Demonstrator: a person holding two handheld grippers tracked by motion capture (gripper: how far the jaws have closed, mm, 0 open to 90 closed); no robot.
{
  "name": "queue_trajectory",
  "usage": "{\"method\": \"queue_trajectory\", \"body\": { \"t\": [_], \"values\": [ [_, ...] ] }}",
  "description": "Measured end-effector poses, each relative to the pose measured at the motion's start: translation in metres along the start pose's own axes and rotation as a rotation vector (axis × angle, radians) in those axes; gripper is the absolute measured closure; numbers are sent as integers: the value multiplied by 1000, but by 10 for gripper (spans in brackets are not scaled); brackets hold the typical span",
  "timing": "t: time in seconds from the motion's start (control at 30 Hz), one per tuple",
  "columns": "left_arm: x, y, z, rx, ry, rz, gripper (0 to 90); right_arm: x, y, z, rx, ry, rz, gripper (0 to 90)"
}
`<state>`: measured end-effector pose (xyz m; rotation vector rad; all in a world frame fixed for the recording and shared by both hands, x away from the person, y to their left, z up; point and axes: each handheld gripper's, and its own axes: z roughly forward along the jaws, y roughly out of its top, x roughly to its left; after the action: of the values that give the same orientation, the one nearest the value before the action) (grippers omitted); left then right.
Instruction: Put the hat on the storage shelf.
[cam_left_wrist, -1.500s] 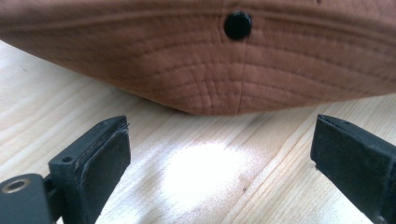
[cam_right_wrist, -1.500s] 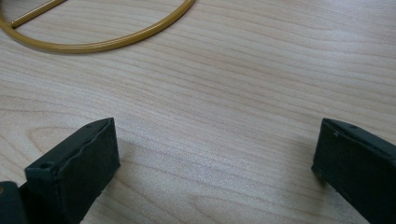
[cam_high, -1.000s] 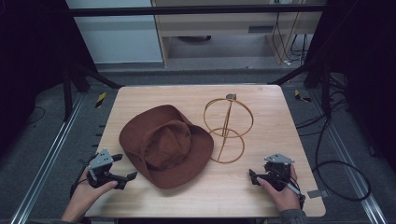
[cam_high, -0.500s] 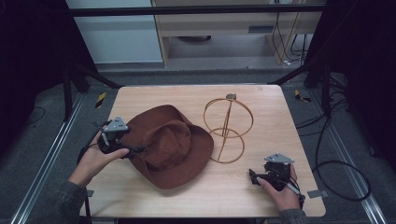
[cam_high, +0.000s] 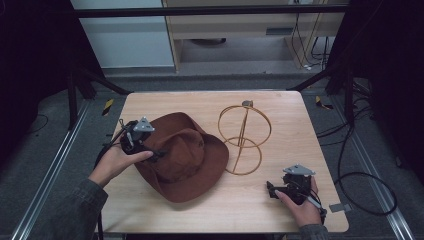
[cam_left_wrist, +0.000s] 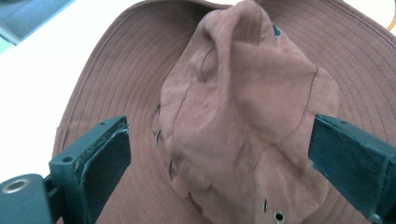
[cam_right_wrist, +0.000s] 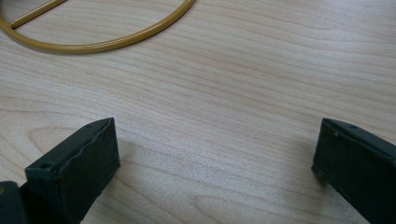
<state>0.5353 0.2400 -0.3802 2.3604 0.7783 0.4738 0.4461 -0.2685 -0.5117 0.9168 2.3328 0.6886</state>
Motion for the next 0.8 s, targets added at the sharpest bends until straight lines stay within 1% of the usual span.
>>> {"method": "queue_trajectory", "body": {
  "t": [0.07, 0.1, 0.2, 0.23, 0.27, 0.3, 0.37, 0.43, 0.6, 0.67, 0.7, 0.8],
  "values": [
    [-1, 6, 7, 17, -11, 7, 53, 0, 0, 0, -2, 2, -1, 6],
    [-1, 10, 10, 30, -16, 18, 52, 0, 0, 0, -2, 2, -1, 6],
    [-3, 20, 19, 50, -14, 35, 52, 0, 0, 0, -2, 3, -1, 6],
    [-3, 23, 21, 62, -18, 48, 54, 0, 0, 0, -3, 3, -1, 6],
    [-4, 25, 23, 66, -19, 49, 54, 0, 0, 0, -3, 3, -1, 6],
    [-5, 27, 26, 65, -20, 50, 60, 0, 0, 0, -3, 2, -1, 6],
    [-6, 30, 31, 78, -31, 56, 62, 0, 0, 0, -3, 3, -1, 6],
    [-7, 31, 35, 101, -35, 66, 68, 0, 0, 0, -1, 2, 0, 6],
    [-7, 34, 43, 120, -51, 58, 90, 0, 0, 0, -2, 3, 1, 6],
    [-7, 35, 46, 123, -51, 52, 106, 0, 0, 0, -2, 3, 1, 6],
    [-6, 35, 47, 136, -51, 57, 117, 0, 0, 0, -2, 2, -1, 6],
    [-5, 36, 51, 150, -61, 55, 146, 0, 0, 0, -2, 3, 1, 7]
  ]
}}
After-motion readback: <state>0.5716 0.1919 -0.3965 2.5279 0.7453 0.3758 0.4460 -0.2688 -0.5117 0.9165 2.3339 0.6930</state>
